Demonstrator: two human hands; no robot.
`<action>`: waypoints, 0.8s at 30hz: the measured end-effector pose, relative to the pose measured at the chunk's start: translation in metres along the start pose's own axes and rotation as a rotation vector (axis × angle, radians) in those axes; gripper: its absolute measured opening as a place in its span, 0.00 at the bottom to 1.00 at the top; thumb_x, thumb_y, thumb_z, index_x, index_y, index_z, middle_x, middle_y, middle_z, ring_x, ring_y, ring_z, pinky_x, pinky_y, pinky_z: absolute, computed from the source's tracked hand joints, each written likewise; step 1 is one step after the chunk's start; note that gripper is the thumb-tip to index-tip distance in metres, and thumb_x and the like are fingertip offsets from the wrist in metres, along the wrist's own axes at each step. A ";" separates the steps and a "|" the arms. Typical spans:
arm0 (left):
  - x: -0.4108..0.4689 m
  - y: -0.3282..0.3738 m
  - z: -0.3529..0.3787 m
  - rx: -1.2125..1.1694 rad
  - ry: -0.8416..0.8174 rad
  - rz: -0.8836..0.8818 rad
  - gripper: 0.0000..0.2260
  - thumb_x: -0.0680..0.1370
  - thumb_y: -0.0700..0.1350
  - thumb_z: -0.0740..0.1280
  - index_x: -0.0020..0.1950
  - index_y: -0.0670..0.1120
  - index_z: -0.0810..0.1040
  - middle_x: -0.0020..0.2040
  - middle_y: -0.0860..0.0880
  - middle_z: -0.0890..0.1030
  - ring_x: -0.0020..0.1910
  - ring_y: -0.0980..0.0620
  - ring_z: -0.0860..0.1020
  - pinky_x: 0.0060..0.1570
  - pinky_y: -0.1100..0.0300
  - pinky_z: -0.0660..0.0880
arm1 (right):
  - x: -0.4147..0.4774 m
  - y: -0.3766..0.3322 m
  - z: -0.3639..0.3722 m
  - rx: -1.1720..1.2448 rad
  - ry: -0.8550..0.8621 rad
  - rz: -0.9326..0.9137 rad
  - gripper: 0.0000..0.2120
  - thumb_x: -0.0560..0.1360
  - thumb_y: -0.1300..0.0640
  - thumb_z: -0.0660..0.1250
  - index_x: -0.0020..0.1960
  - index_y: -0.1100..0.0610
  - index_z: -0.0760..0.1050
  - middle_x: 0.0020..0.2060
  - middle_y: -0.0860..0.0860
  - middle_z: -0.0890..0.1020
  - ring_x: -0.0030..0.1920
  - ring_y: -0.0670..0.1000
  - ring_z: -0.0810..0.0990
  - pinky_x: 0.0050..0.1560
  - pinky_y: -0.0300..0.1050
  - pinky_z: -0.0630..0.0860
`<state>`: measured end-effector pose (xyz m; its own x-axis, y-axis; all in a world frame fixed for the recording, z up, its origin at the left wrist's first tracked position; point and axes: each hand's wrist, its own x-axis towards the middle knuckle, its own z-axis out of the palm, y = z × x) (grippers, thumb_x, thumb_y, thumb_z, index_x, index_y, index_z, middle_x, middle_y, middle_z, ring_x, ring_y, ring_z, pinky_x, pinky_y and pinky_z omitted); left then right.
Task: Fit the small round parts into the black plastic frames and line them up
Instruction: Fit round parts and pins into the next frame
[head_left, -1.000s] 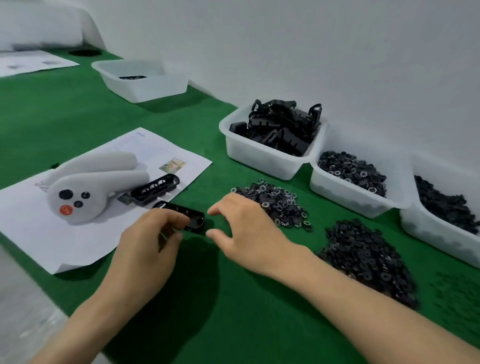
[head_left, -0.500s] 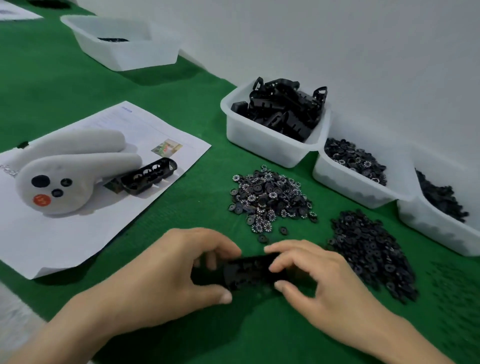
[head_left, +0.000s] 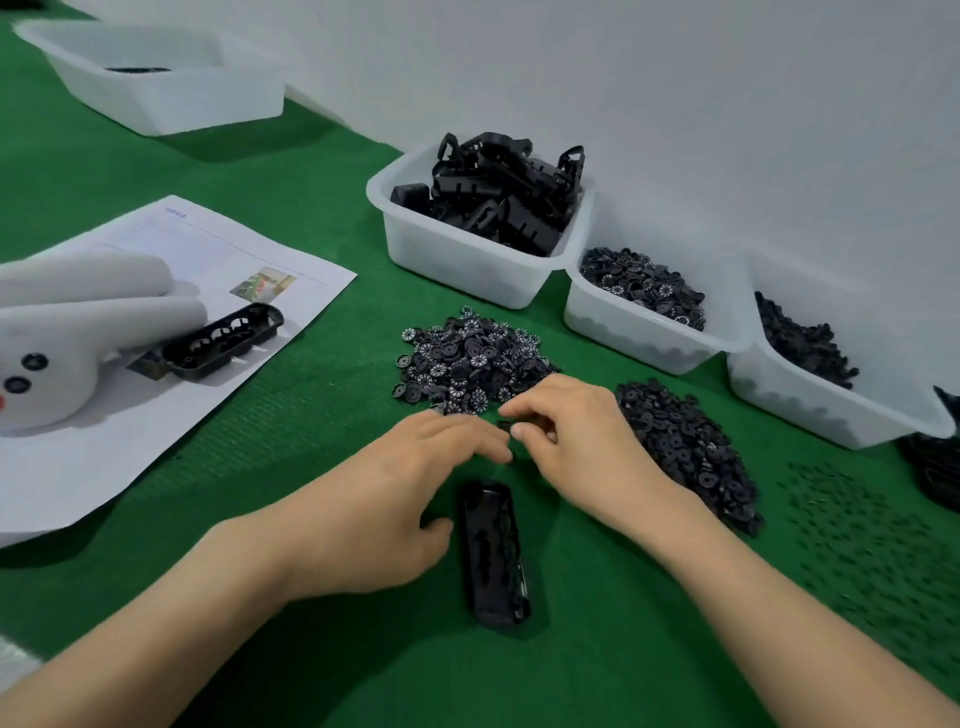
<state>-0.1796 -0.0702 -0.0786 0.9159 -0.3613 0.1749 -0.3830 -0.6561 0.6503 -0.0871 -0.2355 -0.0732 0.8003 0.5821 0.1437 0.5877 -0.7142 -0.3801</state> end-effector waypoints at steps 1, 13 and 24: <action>0.003 0.000 0.002 0.013 -0.023 0.012 0.26 0.68 0.35 0.66 0.64 0.52 0.69 0.62 0.59 0.70 0.62 0.64 0.63 0.63 0.75 0.55 | 0.002 -0.001 0.002 -0.011 -0.037 0.007 0.08 0.72 0.62 0.68 0.51 0.57 0.81 0.47 0.52 0.79 0.48 0.50 0.76 0.54 0.40 0.70; -0.021 -0.011 -0.001 0.029 -0.030 -0.089 0.24 0.64 0.60 0.73 0.58 0.57 0.76 0.50 0.58 0.72 0.52 0.63 0.67 0.54 0.72 0.63 | -0.014 -0.005 -0.013 0.025 -0.034 -0.072 0.04 0.72 0.59 0.70 0.47 0.55 0.80 0.42 0.47 0.77 0.41 0.42 0.73 0.45 0.33 0.70; -0.020 -0.015 0.009 0.025 0.009 -0.095 0.18 0.64 0.61 0.73 0.51 0.57 0.79 0.48 0.58 0.70 0.50 0.59 0.68 0.54 0.65 0.64 | -0.059 -0.024 -0.011 0.105 -0.207 -0.247 0.08 0.71 0.56 0.68 0.48 0.54 0.83 0.41 0.49 0.80 0.39 0.51 0.79 0.39 0.51 0.77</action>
<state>-0.1928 -0.0590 -0.0985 0.9493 -0.2903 0.1202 -0.2969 -0.7033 0.6460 -0.1469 -0.2568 -0.0630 0.5875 0.8071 0.0587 0.7370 -0.5037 -0.4506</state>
